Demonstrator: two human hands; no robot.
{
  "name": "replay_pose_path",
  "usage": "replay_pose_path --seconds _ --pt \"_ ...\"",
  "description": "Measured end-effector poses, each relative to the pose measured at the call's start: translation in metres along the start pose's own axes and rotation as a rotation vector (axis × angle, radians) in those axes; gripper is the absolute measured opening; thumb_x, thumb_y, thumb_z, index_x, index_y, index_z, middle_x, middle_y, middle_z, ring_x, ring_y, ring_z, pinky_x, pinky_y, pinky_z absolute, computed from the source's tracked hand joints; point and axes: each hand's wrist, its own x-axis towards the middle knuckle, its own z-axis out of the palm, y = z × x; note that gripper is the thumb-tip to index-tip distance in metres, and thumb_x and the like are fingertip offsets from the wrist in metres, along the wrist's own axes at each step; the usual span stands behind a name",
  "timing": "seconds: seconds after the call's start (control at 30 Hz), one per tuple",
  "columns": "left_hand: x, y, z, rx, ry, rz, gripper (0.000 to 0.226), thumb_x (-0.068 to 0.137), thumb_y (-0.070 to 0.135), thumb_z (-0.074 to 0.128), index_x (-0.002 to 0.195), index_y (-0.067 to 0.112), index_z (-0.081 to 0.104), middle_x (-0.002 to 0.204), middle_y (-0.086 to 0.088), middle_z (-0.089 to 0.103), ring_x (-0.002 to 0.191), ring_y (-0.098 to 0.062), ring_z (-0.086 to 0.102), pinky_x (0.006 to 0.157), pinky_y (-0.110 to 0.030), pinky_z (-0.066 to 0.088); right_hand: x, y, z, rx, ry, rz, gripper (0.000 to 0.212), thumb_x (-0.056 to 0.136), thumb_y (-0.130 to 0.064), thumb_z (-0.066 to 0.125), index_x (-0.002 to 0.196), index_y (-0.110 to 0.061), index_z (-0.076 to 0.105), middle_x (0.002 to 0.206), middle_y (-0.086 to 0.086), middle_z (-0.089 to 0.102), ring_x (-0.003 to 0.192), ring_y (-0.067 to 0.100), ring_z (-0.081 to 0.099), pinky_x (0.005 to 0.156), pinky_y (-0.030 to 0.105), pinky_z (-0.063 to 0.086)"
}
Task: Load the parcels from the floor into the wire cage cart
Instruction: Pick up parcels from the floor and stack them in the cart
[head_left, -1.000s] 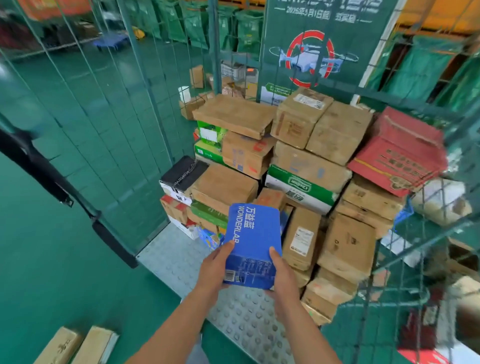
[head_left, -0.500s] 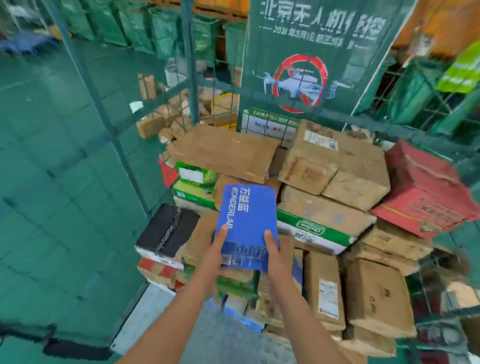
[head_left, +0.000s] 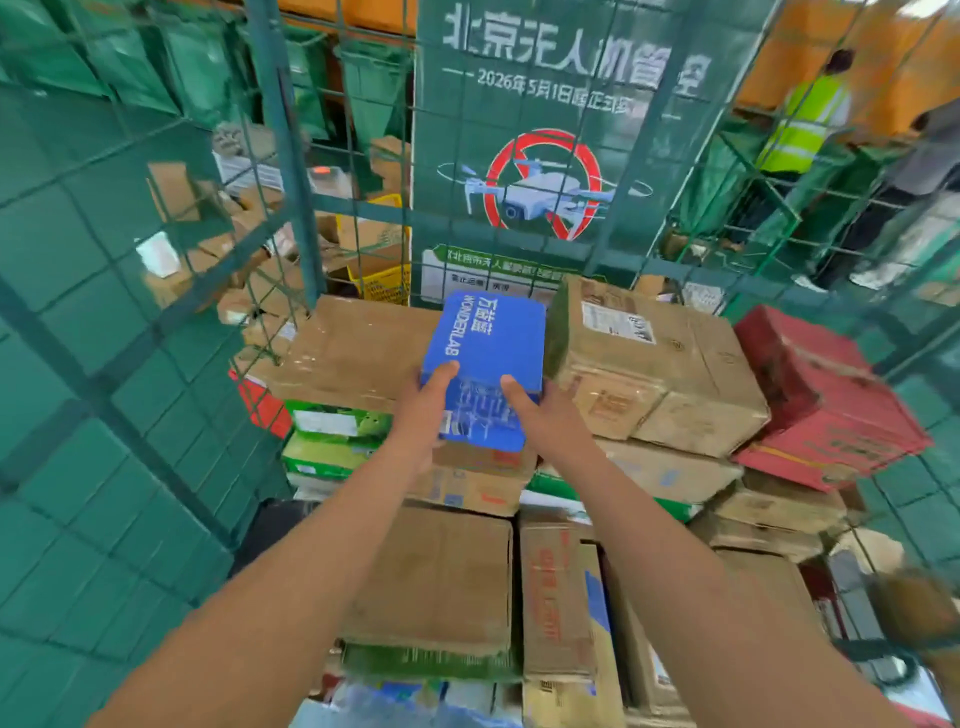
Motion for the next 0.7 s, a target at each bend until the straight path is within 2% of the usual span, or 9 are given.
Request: replay_pose_path --seconds 0.07,0.13,0.2,0.23,0.3,0.33,0.43,0.53,0.7 --pt "0.028 0.01 0.01 0.008 -0.027 -0.045 0.041 0.094 0.052 0.064 0.128 0.032 0.058 0.114 0.001 0.075 0.096 -0.025 0.076 0.071 -0.042 0.062 0.027 -0.002 -0.012 -0.236 0.083 -0.054 0.054 0.093 -0.069 0.053 0.129 -0.029 0.058 0.128 0.001 0.066 0.106 0.021 0.066 0.086 0.041 0.056" --pt "0.053 0.016 0.024 0.001 -0.054 -0.069 0.047 0.089 0.057 0.065 0.129 0.032 0.059 0.116 -0.001 0.074 0.096 -0.026 0.076 0.069 -0.043 0.061 0.049 -0.002 -0.028 -0.433 0.148 -0.013 0.08 0.087 -0.078 0.049 0.144 -0.02 0.049 0.146 0.007 0.051 0.132 0.031 0.05 0.104 0.048 0.046" --pt "0.078 0.017 0.038 -0.013 -0.089 -0.069 0.051 0.088 0.056 0.066 0.131 0.029 0.06 0.116 -0.001 0.075 0.095 -0.025 0.076 0.067 -0.042 0.062 0.064 0.001 -0.042 -0.524 0.168 0.085 0.086 0.091 -0.075 0.049 0.153 -0.017 0.037 0.157 0.011 0.035 0.145 0.033 0.032 0.115 0.051 0.033" --pt "0.09 0.015 0.044 -0.02 -0.104 -0.067 0.056 0.085 0.058 0.067 0.133 0.029 0.06 0.118 -0.001 0.075 0.097 -0.025 0.076 0.072 -0.045 0.063 0.07 0.003 -0.047 -0.564 0.159 0.117 0.085 0.093 -0.072 0.048 0.156 -0.017 0.032 0.16 0.011 0.03 0.149 0.033 0.027 0.117 0.053 0.028" --pt "0.105 0.014 0.054 -0.012 -0.112 -0.073 0.063 0.08 0.063 0.069 0.134 0.033 0.058 0.122 0.001 0.072 0.104 -0.026 0.074 0.089 -0.055 0.06 0.082 0.011 -0.052 -0.647 0.133 0.156 0.081 0.097 -0.067 0.046 0.159 -0.02 0.025 0.164 0.012 0.025 0.151 0.032 0.023 0.12 0.054 0.023" --pt "0.111 0.013 0.059 0.002 -0.109 -0.06 0.057 0.085 0.061 0.068 0.132 0.033 0.056 0.123 0.001 0.071 0.106 -0.026 0.072 0.092 -0.056 0.059 0.088 0.017 -0.053 -0.689 0.118 0.17 0.077 0.1 -0.064 0.043 0.161 -0.021 0.022 0.165 0.013 0.023 0.152 0.033 0.022 0.12 0.056 0.021" --pt "0.122 0.016 0.069 0.052 -0.091 0.007 0.033 0.102 0.049 0.058 0.126 0.031 0.045 0.119 0.001 0.066 0.105 -0.026 0.07 0.085 -0.05 0.06 0.096 0.029 -0.049 -0.818 0.084 0.159 0.066 0.105 -0.056 0.035 0.162 -0.035 0.012 0.165 0.018 0.017 0.152 0.037 0.017 0.119 0.06 0.021" --pt "0.131 0.017 0.064 0.217 -0.101 0.007 0.033 0.104 0.051 0.051 0.131 0.037 0.039 0.127 0.001 0.061 0.108 -0.028 0.065 0.077 -0.044 0.054 0.096 0.028 -0.045 -0.997 -0.012 0.121 0.063 0.106 -0.056 0.033 0.156 -0.056 -0.004 0.168 0.02 0.004 0.154 0.045 0.006 0.117 0.064 0.02" --pt "0.146 -0.007 0.044 0.395 -0.115 -0.07 0.053 0.106 0.045 0.052 0.153 0.029 0.036 0.136 0.0 0.053 0.121 -0.031 0.056 0.097 -0.048 0.051 0.097 0.036 -0.027 -1.197 -0.068 0.218 0.063 0.101 -0.063 0.038 0.156 -0.058 0.008 0.166 0.025 -0.016 0.152 0.052 -0.007 0.119 0.07 0.011"
